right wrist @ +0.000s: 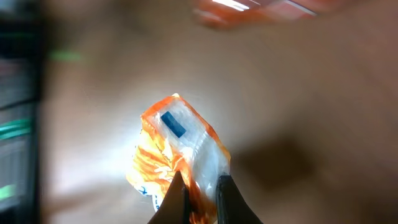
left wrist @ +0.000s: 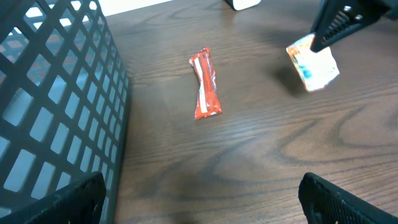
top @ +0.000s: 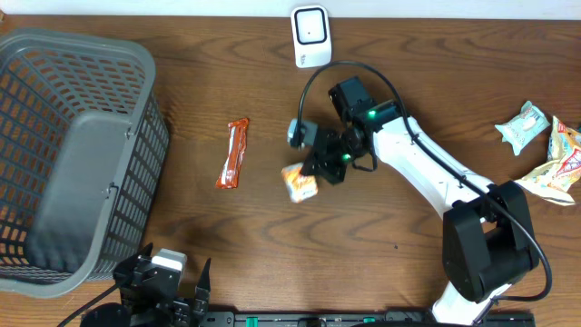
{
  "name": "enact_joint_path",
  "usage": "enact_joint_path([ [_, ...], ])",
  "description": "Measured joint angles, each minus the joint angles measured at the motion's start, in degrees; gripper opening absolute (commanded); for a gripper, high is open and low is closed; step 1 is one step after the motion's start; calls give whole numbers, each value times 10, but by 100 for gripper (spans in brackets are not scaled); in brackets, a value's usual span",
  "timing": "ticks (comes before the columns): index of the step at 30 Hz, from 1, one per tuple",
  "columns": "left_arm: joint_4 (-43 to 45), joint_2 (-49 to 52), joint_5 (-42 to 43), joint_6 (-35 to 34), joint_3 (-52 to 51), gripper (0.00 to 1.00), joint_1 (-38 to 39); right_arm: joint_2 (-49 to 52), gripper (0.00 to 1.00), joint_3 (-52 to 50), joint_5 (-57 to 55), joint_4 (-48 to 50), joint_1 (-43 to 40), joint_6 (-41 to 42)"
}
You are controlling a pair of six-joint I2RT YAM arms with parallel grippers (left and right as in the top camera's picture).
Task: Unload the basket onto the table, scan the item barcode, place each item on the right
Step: 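Hold the orange box up to the scanner with the right gripper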
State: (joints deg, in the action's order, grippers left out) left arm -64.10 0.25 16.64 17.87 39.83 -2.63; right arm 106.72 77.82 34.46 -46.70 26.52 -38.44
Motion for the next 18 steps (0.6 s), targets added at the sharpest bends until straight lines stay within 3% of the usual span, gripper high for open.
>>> enact_joint_path([
  [4, 0, 0, 0, 0, 0, 98, 0, 0, 1, 18, -196, 71, 7, 80],
  [8, 0, 0, 0, 0, 0, 98, 0, 0, 1, 33, -365, 193, 26, 92],
  [14, 1, 0, 0, 0, 0, 98, 0, 3, 1, 40, -503, 385, 27, 14],
  [18, 0, 0, 0, 0, 0, 98, 0, 44, 1, 94, -549, 445, 25, -70],
])
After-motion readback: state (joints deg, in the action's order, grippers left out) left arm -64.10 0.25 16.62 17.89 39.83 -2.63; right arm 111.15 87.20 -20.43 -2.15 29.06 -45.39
